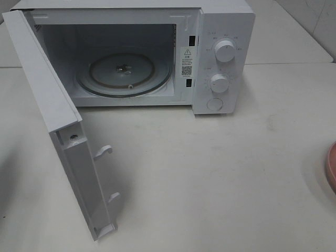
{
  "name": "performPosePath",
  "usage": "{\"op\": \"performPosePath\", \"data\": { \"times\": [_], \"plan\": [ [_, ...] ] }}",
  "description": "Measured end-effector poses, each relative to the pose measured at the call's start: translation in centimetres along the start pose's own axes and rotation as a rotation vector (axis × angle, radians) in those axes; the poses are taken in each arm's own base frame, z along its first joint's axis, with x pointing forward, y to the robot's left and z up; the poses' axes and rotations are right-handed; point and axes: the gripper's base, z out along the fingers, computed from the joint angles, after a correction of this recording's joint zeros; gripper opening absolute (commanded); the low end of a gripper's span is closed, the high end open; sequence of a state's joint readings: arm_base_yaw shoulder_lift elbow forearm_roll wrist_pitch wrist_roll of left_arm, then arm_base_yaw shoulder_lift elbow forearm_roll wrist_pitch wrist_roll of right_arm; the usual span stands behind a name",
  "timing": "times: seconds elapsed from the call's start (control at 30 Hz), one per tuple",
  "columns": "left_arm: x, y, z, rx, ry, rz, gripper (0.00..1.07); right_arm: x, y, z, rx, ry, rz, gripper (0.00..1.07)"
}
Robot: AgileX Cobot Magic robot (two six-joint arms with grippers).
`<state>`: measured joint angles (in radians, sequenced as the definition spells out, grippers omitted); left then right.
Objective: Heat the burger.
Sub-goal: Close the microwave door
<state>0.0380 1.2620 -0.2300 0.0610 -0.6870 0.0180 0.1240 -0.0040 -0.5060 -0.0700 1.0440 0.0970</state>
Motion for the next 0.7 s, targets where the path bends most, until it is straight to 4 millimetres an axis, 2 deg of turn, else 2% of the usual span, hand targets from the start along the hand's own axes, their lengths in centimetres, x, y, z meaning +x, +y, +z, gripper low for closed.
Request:
{"op": "performPosePath", "data": {
  "times": [0.03, 0.13, 0.2, 0.37, 0.47, 0.7],
  "plan": [
    [0.5, -0.3, 0.7, 0.029, -0.003, -0.017, 0.00, 0.0, 0.0, 0.0, 0.000, 0.000, 0.000, 0.75],
    [0.8, -0.4, 1.0, 0.046, -0.001, -0.028, 0.00, 0.0, 0.0, 0.0, 0.000, 0.000, 0.000, 0.75],
    [1.9, -1.2, 2.1, 0.127, 0.023, -0.063, 0.00, 0.0, 0.0, 0.0, 0.000, 0.000, 0.000, 0.75],
    [2.0, -2.5, 3.4, 0.232, 0.010, -0.056, 0.00, 0.0, 0.0, 0.0, 0.000, 0.000, 0.000, 0.75],
    [2.0, -4.5, 4.4, 0.341, 0.001, -0.029, 0.00, 0.0, 0.0, 0.0, 0.000, 0.000, 0.000, 0.75],
    [1.4, -6.8, 5.3, 0.406, -0.008, -0.021, 0.00, 0.0, 0.0, 0.0, -0.001, 0.000, 0.000, 0.75]
  ]
}}
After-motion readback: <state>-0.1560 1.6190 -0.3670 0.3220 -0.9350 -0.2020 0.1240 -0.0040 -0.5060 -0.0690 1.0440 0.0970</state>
